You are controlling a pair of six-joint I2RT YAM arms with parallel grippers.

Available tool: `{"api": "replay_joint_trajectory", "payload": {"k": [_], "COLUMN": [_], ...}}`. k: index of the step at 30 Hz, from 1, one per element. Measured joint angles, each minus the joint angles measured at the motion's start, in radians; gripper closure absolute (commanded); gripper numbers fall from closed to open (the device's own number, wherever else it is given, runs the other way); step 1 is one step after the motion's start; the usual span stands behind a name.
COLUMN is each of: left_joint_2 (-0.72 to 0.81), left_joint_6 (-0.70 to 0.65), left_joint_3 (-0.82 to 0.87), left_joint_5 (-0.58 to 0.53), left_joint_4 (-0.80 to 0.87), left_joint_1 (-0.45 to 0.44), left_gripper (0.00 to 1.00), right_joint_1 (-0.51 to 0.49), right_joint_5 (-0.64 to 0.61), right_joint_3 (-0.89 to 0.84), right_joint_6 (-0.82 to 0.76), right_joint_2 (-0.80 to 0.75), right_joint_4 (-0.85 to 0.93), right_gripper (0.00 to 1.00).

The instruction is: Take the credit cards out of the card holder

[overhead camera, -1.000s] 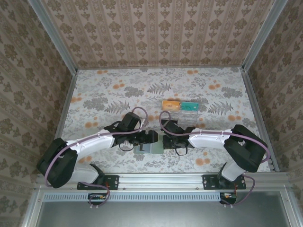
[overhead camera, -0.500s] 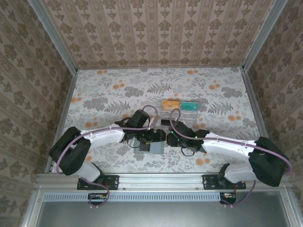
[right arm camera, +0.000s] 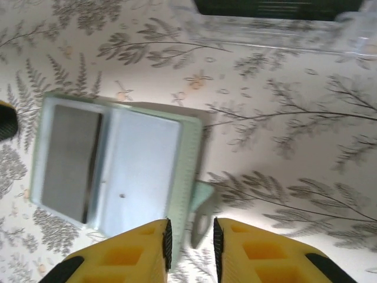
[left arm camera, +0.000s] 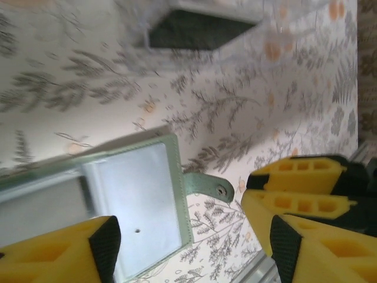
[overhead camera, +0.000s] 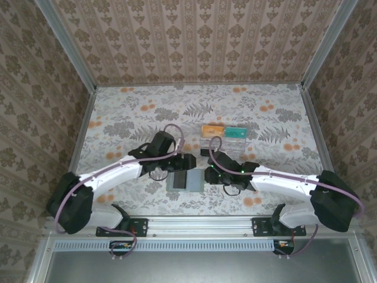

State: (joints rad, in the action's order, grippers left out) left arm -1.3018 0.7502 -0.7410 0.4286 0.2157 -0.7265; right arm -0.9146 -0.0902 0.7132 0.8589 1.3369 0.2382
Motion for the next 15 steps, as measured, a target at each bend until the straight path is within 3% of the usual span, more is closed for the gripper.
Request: {"api": "replay_joint_trajectory", "payload": {"k": [9, 15], "left_joint_2": [0.064, 0.013], "left_joint_6": [-0.037, -0.026], "left_joint_3": [0.121, 0.153], "left_joint_5": [-0.054, -0.063], "left_joint_4": [0.101, 0.088], "left_joint_1": [0.087, 0.087], "left_gripper": [0.93, 1.00], "right_joint_1": [-0.033, -0.032], "right_joint_5": [0.093, 0.166], "right_joint_3": [0.114, 0.116], "right_joint_6": [0.005, 0.052], "right_joint_2": [0.150, 0.227], "right_joint_4": [-0.082, -0.175], "right_gripper": [0.76, 0.82]}}
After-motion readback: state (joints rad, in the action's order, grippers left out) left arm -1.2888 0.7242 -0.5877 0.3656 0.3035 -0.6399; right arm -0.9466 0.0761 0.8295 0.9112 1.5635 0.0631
